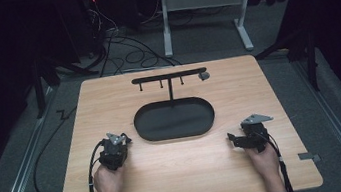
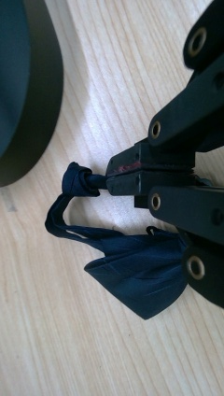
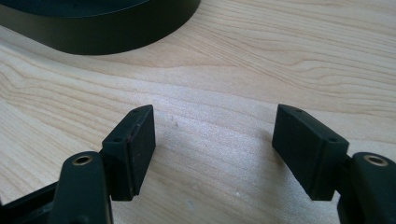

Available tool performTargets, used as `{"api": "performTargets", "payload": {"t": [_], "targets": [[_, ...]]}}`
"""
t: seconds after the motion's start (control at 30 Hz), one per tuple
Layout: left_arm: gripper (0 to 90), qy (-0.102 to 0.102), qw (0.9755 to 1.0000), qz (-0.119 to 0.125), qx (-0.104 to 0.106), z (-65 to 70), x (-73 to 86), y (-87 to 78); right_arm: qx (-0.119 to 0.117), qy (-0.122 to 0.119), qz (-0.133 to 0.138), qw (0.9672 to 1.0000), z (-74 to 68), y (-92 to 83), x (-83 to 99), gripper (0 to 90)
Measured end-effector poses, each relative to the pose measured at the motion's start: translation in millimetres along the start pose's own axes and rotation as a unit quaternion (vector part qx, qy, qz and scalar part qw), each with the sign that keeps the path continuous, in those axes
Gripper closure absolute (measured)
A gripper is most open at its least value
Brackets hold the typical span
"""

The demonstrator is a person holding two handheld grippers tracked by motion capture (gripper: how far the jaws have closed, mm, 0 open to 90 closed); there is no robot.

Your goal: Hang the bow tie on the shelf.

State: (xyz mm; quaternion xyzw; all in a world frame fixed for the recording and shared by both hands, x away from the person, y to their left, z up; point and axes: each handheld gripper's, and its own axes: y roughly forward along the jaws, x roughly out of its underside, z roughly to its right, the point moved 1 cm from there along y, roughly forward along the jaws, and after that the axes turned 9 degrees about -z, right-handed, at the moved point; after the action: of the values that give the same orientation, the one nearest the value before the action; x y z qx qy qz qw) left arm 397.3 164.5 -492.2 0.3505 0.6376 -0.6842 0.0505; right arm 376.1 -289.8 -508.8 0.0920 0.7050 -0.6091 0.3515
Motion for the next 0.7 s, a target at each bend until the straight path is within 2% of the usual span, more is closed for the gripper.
{"api": "performTargets", "payload": {"t": [0.17, 0.3, 0.47, 0.7], "targets": [[89.6, -0.016, 0.9993, 0.026, 0.023, -4.6, 0.5, -10.8, 0.0, 0.0, 0.0, 1.0, -0.2, 0.0, 0.0, 31.5], [89.7, -0.024, 0.9982, 0.044, 0.033, -7.7, -0.1, -20.5, 0.0, 0.0, 0.0, 1.0, -0.1, 0.0, 0.0, 31.5], [89.7, -0.032, 0.9954, 0.077, 0.046, -9.9, -4.0, -36.6, 0.001, 0.0, 0.0, 1.0, -0.2, 0.0, 0.0, 31.5], [89.7, -0.035, 0.9923, 0.101, 0.063, -11.3, -7.6, -49.4, 0.001, 0.0, 0.0, 1.0, -0.2, 0.0, 0.0, 31.5]]}}
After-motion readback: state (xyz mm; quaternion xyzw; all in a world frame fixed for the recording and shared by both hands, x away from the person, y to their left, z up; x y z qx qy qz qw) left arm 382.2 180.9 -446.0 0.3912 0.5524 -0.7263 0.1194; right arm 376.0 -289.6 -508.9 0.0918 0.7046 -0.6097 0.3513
